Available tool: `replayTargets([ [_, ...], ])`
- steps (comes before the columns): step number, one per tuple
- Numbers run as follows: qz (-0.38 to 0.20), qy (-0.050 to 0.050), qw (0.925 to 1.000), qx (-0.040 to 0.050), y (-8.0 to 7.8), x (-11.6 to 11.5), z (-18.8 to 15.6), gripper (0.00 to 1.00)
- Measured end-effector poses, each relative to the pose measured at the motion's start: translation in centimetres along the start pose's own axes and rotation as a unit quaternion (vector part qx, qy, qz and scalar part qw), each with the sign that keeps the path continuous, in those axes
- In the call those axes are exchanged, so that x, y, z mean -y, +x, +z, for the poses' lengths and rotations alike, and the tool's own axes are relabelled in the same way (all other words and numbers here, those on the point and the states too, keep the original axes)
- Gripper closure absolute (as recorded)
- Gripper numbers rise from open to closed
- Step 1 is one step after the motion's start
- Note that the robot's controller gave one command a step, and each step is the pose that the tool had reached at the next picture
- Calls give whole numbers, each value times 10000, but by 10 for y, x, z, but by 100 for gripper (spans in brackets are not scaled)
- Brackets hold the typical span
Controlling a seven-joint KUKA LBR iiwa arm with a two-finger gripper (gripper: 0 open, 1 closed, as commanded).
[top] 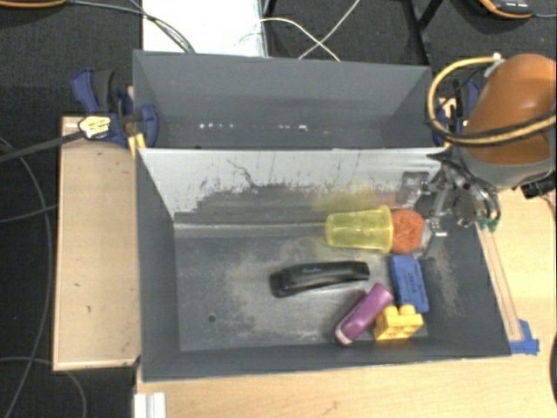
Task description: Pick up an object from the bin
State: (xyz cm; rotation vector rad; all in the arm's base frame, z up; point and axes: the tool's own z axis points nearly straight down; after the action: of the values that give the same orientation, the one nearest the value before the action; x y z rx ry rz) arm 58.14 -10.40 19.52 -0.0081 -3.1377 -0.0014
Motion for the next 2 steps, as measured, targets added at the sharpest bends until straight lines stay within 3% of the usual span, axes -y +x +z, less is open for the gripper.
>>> replayTargets([
  [1, -23, 7, 10000, 39, -1, 0, -5, 0],
  [2, -1856, 7, 9826, 26, 5, 39, 99, 0],
])
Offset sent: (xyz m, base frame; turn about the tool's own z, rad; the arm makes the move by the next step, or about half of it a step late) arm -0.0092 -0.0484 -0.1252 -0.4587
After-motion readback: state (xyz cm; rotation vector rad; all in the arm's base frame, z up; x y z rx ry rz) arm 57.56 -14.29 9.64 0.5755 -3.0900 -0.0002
